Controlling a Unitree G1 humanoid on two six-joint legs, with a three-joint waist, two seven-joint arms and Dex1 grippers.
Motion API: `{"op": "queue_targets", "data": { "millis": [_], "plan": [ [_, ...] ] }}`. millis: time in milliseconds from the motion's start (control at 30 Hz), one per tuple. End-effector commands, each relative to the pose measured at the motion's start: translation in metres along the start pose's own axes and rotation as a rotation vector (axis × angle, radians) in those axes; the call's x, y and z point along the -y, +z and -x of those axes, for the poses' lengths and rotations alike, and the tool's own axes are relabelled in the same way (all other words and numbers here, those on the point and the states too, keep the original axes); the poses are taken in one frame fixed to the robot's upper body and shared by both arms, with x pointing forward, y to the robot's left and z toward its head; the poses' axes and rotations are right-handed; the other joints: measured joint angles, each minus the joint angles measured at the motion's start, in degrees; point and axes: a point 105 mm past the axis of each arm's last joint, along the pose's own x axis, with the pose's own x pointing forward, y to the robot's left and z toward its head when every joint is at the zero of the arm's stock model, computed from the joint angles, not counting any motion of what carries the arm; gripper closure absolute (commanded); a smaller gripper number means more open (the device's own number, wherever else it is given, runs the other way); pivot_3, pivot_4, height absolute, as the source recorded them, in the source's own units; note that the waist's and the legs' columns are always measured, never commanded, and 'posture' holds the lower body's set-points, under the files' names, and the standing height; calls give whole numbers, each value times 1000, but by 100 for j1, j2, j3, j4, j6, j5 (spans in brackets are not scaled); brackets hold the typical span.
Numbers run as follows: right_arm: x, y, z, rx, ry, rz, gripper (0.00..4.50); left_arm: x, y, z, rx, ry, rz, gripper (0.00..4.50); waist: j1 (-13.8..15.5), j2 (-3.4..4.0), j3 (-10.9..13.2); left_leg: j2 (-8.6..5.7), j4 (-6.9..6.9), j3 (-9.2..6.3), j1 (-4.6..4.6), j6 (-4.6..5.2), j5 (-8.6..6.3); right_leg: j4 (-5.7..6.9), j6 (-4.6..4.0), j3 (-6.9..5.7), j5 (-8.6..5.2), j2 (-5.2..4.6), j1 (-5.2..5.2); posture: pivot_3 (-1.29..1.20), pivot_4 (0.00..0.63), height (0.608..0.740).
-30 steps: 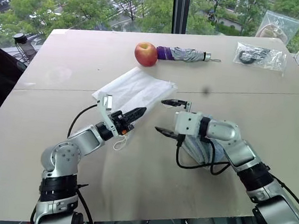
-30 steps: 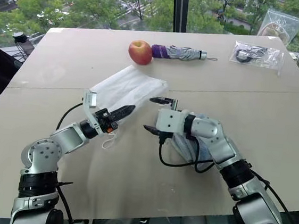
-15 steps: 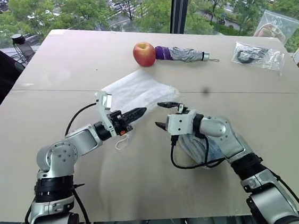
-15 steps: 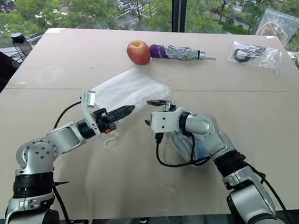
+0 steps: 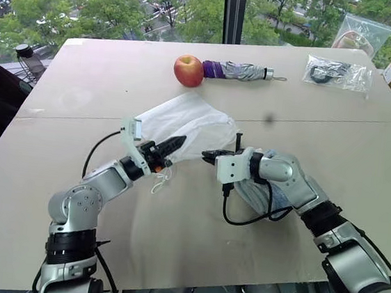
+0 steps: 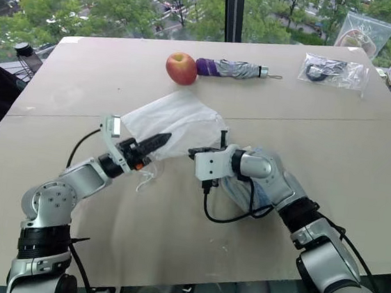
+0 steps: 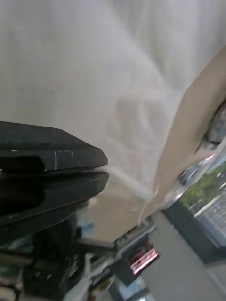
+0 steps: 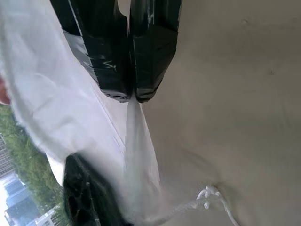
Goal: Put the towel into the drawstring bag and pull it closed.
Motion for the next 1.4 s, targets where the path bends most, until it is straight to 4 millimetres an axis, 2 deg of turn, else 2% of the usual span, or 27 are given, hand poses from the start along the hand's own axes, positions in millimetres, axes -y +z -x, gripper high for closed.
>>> {"op": "queue_targets", "data": {
  "millis": [33, 133, 200, 267, 367, 467, 533, 600, 700, 833, 900, 1000, 1067, 1167, 1300, 1400],
  "plan": [
    [-7, 4, 3, 20, 27, -1, 4386, 0, 45, 1, 190, 41, -136, 4500, -3, 0, 0, 0, 0, 0, -1, 0, 0, -1, 0, 0, 0, 0, 0, 0, 150, 740],
    [-7, 3, 4, 19, -2, -27, 4386, 7, 67, -3, 275, 67, -272, 4500, -4, -3, 2, 0, 0, 1, -1, -1, -1, -4, 0, 1, 0, 0, 0, 0, 150, 740],
    [1, 4, 4, 20, -54, -44, 4386, 17, 74, -7, 288, 63, -401, 4500, -8, -3, 2, 1, -1, 1, -1, -3, -1, -4, 0, 0, 0, 1, -1, 0, 150, 740],
    [9, 8, 3, 40, -107, -79, 4386, 26, 75, -11, 274, 45, -531, 4500, -17, -4, 2, 1, -6, 5, 0, -4, -2, -4, 0, 5, 0, 2, -3, 0, 150, 740],
    [24, 20, 4, 98, -173, -178, 4386, 39, 66, -20, 215, 13, -737, 4500, -11, -3, 2, 2, -10, 5, -2, -4, -2, -5, -1, 7, 1, 2, -8, 0, 150, 740],
    [30, 37, 10, 178, -190, -280, 3542, 45, 61, -28, 221, 2, -785, 4500, -8, -3, 2, 2, -14, 4, -3, -4, -2, -6, -1, 7, 1, 3, -12, 0, 150, 740],
    [47, 48, 22, 245, -292, -331, 2523, 44, 61, -31, 228, 28, -819, 4500, -7, -3, 3, 3, -16, 1, -6, -4, -3, -6, -1, 4, 1, 3, -15, 0, 150, 740],
    [57, 51, 42, 283, -337, -469, 1547, 41, 65, -32, 255, 72, -828, 4500, -1, -3, 3, 3, -17, 1, -11, -4, -3, -6, 0, 4, 1, 3, -21, 0, 150, 740],
    [44, 52, 71, 263, -204, -630, 41, 40, 66, -33, 274, 100, -825, 4500, 45, -3, 3, 3, -15, -2, -17, -3, -4, -9, 0, 1, 1, 1, -23, 0, 150, 740],
    [29, 10, 124, 6, -207, -715, 41, 36, 50, -35, 235, 101, -823, 4500, 91, -4, 4, 2, -17, -3, -23, 2, -7, -20, 0, -6, 1, 0, -22, 0, 150, 740],
    [21, -4, 143, -75, -221, -770, 41, 35, 46, -35, 222, 96, -831, 4500, 97, -5, 5, 4, -22, -2, -24, 2, -7, -22, 0, -8, 1, -1, -22, 0, 150, 740],
    [-1, -23, 163, -212, -234, -914, 41, 32, 43, -34, 209, 100, -839, 4500, 123, -8, 6, 6, -24, 1, -28, 3, -7, -22, 0, -7, 1, -1, -27, 0, 150, 740],
    [-9, -39, 165, -235, -345, -1075, 41, 30, 41, -34, 204, 103, -834, 4500, 124, -10, 8, 8, -23, 1, -29, 3, -7, -24, 0, -7, 1, -1, -27, 0, 150, 740],
    [-26, -56, 159, -288, -382, -1202, 41, 28, 35, -35, 194, 102, -830, 4500, 129, -10, 7, 16, -21, 14, -28, 6, -9, -23, -1, 0, 2, 0, -31, 0, 150, 740],
    [-39, -57, 138, -240, -331, -1370, 41, 30, 30, -36, 187, 97, -833, 4500, 132, -22, 4, 14, -6, 14, -30, 7, -9, -22, -3, -2, 5, 2, -27, 0, 150, 740],
    [-53, -58, 126, -272, -252, -1386, 41, 31, 30, -36, 189, 99, -838, 4500, 98, -27, 3, 21, 0, 15, -16, 21, -18, -23, -9, -3, 10, 8, -10, 0, 150, 740]
  ]
}}
